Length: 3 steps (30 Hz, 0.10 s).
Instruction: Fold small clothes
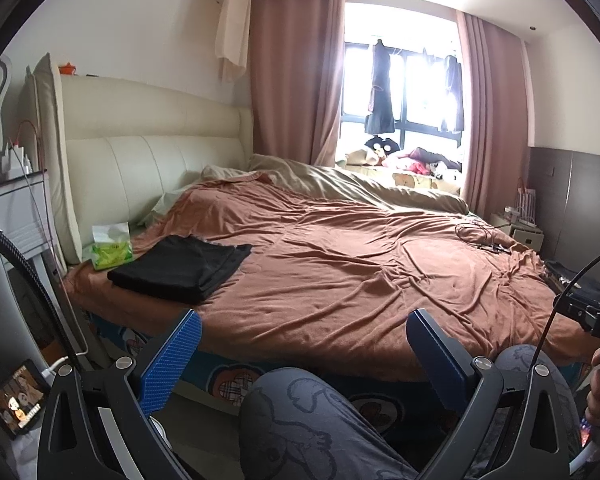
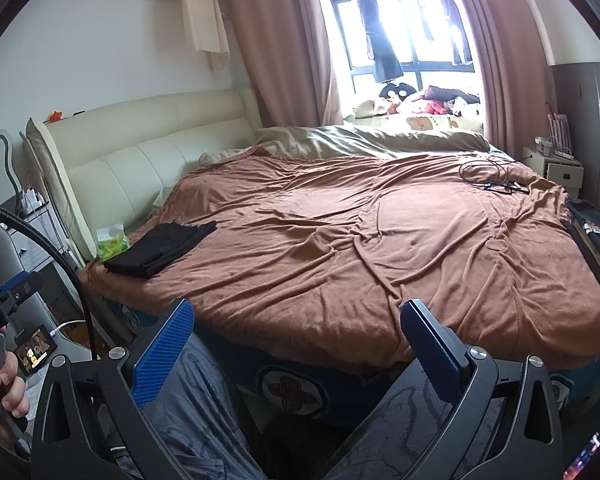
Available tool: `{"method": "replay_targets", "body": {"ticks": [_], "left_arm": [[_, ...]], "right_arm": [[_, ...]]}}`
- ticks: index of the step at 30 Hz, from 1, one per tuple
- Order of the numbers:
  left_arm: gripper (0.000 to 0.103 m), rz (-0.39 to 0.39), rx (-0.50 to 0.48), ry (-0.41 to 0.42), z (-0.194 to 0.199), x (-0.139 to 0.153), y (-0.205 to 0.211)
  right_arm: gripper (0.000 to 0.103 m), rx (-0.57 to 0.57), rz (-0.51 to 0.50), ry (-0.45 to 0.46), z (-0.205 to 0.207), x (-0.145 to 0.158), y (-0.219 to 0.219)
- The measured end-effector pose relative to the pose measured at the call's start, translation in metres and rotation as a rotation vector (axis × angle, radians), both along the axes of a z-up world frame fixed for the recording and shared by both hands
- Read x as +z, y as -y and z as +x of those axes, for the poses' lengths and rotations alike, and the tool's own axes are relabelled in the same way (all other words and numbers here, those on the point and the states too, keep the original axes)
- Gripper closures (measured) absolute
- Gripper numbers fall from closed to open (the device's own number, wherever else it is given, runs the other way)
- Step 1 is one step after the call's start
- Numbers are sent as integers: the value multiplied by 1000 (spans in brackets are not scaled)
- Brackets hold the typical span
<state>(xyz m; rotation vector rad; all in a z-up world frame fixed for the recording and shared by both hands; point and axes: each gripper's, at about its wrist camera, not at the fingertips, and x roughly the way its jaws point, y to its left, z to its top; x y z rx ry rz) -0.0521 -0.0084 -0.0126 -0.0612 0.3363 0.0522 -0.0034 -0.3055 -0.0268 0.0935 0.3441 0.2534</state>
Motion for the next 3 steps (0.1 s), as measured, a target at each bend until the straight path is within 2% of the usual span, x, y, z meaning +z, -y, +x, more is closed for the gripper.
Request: {"method": "replay_targets", "body": {"ticks": [3], "left_arm": [[0,11,12,9,2,-1,2]], "right_arm": [[0,-22,11,12,2,0,5]]}}
